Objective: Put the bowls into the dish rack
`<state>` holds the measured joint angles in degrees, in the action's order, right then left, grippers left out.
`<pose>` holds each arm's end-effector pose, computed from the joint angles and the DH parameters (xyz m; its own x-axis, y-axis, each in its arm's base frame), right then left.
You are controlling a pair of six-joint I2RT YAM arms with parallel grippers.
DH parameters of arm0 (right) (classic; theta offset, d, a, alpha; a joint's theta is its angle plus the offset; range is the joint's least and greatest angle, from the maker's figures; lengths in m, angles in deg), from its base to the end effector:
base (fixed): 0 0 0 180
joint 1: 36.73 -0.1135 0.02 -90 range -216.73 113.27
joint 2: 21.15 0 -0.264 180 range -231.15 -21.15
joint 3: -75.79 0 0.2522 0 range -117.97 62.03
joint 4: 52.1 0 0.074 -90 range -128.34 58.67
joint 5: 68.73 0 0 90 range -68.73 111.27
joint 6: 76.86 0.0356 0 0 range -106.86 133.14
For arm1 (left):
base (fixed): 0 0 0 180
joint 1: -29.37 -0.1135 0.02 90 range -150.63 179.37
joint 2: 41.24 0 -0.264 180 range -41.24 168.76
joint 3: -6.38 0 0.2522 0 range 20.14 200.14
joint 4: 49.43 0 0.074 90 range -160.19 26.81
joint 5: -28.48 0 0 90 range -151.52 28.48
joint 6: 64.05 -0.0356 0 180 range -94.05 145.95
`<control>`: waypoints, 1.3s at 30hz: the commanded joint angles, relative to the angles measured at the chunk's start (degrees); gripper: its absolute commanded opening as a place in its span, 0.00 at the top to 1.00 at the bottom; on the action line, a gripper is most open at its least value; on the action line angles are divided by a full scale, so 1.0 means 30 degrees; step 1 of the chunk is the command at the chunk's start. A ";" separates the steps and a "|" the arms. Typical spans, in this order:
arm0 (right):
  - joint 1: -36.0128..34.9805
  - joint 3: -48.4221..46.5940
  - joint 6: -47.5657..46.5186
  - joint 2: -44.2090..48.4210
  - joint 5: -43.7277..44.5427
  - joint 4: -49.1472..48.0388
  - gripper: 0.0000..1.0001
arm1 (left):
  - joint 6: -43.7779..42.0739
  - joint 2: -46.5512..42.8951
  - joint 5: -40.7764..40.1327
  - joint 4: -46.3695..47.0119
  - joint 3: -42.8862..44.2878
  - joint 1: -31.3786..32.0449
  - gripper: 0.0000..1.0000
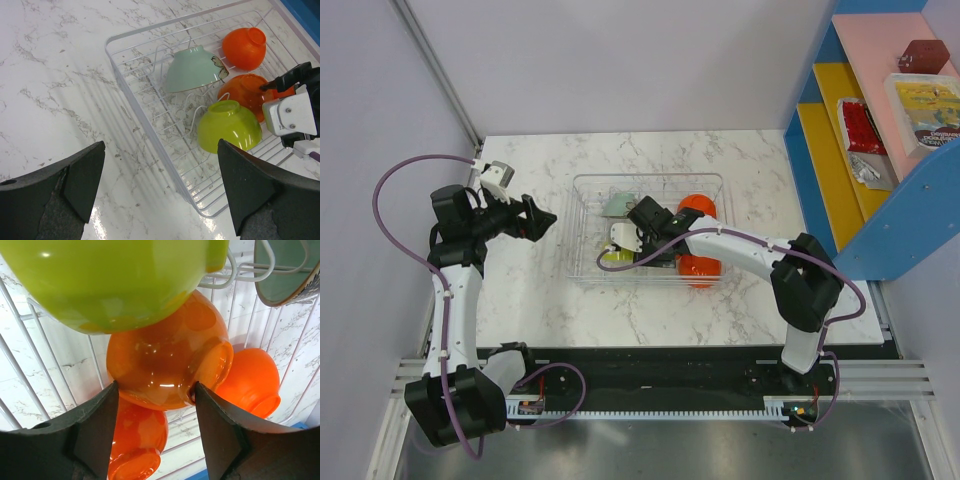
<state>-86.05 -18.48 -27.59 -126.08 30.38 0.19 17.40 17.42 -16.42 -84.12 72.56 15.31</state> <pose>0.2556 0.2887 0.2247 0.0180 -0.9674 -0.2526 -0.9107 0.0884 -0.4036 0.2204 0.0292 0.3267 -0.3726 0.0149 -0.9279 0.5008 0.8450 -0.1876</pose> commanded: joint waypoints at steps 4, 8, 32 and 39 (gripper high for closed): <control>0.0063 0.0264 -0.0046 0.0257 0.0570 -0.0918 0.46 | -0.0048 -0.0361 -0.0063 0.0355 -0.0013 -0.0087 0.00; 0.0005 0.0351 -0.0076 0.0346 -0.0395 -0.0157 0.16 | -0.0019 -0.0391 -0.0092 0.0355 -0.0014 -0.0116 0.00; -0.0025 0.1437 -0.0427 0.0403 0.0948 -0.2206 0.46 | -0.0077 -0.0362 -0.0093 0.0355 0.0045 -0.0116 0.00; -0.0025 0.0939 -0.0661 0.0902 0.1944 -0.2235 0.53 | -0.0019 -0.0420 -0.0122 0.0355 0.0045 -0.0116 0.00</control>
<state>-86.58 -15.22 -28.71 -124.92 32.89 -4.07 17.40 17.39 -16.42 -84.12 72.56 15.31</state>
